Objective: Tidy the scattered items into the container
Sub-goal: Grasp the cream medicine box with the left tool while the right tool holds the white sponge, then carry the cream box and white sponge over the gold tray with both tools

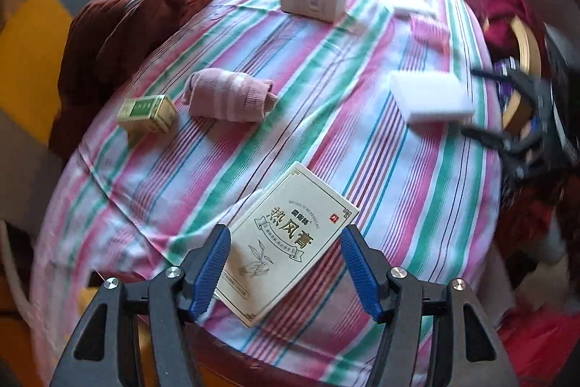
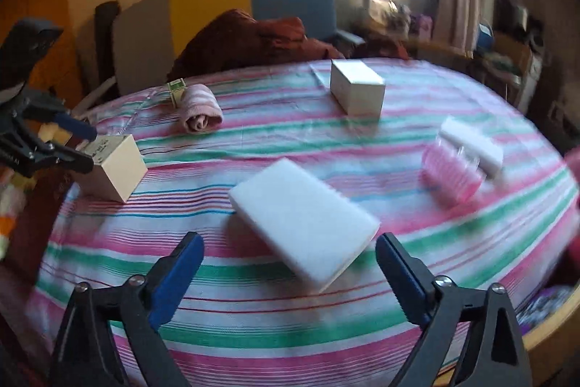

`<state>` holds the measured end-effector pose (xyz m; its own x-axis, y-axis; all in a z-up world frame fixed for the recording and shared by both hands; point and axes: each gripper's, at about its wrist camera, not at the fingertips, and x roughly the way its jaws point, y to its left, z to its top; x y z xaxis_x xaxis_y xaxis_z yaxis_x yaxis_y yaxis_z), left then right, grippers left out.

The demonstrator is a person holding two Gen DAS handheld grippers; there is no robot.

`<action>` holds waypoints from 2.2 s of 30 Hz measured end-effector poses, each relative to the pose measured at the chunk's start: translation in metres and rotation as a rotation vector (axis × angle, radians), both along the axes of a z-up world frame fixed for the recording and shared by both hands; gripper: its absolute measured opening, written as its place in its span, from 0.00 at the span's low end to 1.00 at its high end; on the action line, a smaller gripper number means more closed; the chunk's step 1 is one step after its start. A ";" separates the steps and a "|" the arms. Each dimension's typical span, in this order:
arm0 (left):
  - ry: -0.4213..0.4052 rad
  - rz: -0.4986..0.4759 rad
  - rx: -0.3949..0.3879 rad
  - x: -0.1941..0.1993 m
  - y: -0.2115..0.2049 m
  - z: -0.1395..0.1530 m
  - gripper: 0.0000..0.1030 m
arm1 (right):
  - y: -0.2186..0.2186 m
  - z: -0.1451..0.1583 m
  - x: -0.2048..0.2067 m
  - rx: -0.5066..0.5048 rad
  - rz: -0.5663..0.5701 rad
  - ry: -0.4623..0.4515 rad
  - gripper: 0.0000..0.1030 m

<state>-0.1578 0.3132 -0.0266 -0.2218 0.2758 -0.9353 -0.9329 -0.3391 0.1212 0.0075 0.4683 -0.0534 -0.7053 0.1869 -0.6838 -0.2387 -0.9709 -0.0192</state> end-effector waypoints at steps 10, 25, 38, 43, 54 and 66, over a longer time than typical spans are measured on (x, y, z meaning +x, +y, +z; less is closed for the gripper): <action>0.055 -0.236 -0.155 0.004 0.011 -0.014 0.63 | 0.012 -0.016 -0.050 0.105 0.140 -0.225 0.92; -0.128 -0.024 -0.136 -0.011 0.010 -0.041 0.63 | 0.016 -0.018 -0.043 -0.060 0.028 -0.198 0.74; -0.236 0.381 0.091 0.014 -0.022 -0.032 0.64 | -0.009 -0.012 -0.011 -0.311 -0.092 -0.099 0.77; -0.268 0.462 0.169 0.016 -0.043 -0.027 0.64 | -0.020 -0.007 -0.011 -0.160 -0.074 -0.108 0.78; -0.296 0.547 0.259 0.018 -0.041 -0.043 0.58 | -0.021 -0.012 -0.007 -0.105 0.026 -0.180 0.84; -0.262 0.532 0.299 0.027 -0.036 -0.043 0.57 | -0.013 -0.014 -0.005 -0.090 0.106 -0.248 0.65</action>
